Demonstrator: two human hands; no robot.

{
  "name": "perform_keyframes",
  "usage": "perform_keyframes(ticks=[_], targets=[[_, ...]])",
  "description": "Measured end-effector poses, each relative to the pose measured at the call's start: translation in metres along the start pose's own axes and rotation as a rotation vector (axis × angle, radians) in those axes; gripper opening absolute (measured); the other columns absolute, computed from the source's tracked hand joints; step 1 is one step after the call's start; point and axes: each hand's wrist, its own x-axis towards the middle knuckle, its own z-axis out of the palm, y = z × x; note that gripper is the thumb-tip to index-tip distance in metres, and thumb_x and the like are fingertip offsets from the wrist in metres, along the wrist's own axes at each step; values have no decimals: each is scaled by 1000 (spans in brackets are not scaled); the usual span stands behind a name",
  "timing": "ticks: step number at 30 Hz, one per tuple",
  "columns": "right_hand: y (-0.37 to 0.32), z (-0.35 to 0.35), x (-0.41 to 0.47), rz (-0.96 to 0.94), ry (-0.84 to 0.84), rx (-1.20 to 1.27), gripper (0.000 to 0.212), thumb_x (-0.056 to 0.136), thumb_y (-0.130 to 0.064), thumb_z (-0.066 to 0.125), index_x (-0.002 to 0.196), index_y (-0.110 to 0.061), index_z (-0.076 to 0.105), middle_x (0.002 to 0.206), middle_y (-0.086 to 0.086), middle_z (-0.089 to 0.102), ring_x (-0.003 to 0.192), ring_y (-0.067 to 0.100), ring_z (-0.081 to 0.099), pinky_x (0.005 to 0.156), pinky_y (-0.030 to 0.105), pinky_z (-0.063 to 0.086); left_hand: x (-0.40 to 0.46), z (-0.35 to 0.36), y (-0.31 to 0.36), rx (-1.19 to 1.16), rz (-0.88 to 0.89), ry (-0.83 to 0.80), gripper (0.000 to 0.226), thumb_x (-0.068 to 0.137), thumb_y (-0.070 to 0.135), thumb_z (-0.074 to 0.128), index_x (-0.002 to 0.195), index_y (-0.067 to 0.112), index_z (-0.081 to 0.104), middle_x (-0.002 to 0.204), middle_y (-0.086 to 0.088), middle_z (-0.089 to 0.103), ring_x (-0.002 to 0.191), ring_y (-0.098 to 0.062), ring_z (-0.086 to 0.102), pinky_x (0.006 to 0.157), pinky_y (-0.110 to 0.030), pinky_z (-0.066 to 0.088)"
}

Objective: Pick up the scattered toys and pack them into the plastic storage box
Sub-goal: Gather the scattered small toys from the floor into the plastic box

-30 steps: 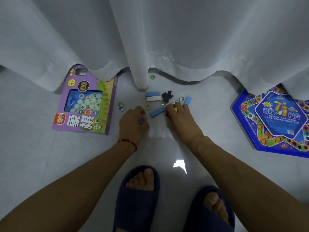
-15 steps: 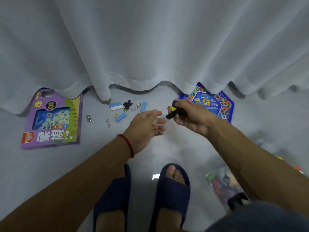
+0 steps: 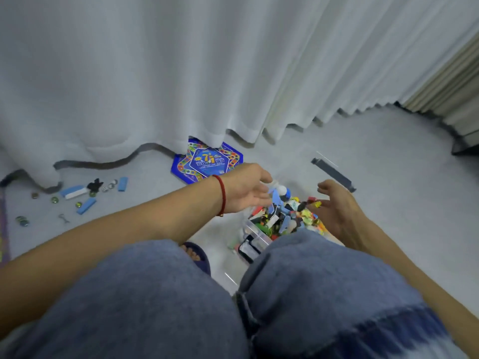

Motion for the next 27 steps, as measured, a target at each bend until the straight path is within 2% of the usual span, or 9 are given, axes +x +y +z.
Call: perform_keyframes(ticks=[2,6,10,12,15,17,20,23,27], targets=[[1,6,0,-20,20,-29,28,87,-19,61,110,-4,60,118,18,49,101,35,50,92,44,53,-7,-18,-9,50,62,113,29,97,6,46,124,3,53,126,-22,53,113,-35,59,93,-39,53],[5,50,-18,-173,-98,-232,31,90,-22,63,115,-5,68,119,16,62,111,33,59,88,41,57,-32,-84,-30,45,108,329,28,94,6,49,117,6,65,117,-18,63,104,-32,66,85,-41,59],[28,127,-38,-329,-457,-456,17,94,-15,60,102,-7,72,109,16,71,105,29,67,88,47,58,-71,-173,-53,19,138,688,26,95,2,41,101,5,66,91,-13,63,78,-24,61,73,-34,58],[48,170,-42,-379,-647,-674,14,93,-15,60,99,-16,72,107,6,72,99,24,69,85,46,59,-89,-225,-81,-10,100,890,23,93,0,42,86,10,62,80,-8,59,67,-19,57,63,-28,53],[80,232,-40,-534,-931,-1080,16,90,-25,63,104,-31,67,107,-13,67,92,14,69,85,40,58,-117,-294,-134,190,17,1221,22,82,7,52,88,22,67,94,-5,68,86,-25,66,85,-41,58],[102,272,-35,-617,-1104,-1328,23,91,-33,62,114,-35,62,117,-13,62,93,9,67,85,32,54,-132,-316,-158,284,-20,1290,24,85,7,55,102,20,66,105,-3,65,98,-23,61,95,-40,52],[136,332,-27,-770,-1243,-1589,38,94,-36,58,132,-31,53,130,-3,56,107,14,60,93,30,48,-137,-345,-168,530,-22,1344,34,87,5,59,121,11,59,117,-7,58,106,-22,55,96,-34,47],[173,384,-26,-849,-1260,-1602,43,96,-34,58,137,-27,48,133,2,54,111,18,56,96,32,47,-122,-383,-166,837,-38,1363,41,88,3,58,129,5,54,126,-13,53,116,-29,51,102,-37,42],[221,418,-28,-944,-1235,-1510,52,95,-34,60,142,-25,41,137,3,50,115,23,56,94,38,50,-91,-424,-151,1073,-133,1349,46,88,4,52,134,3,46,133,-17,47,113,-33,51,95,-42,46]])
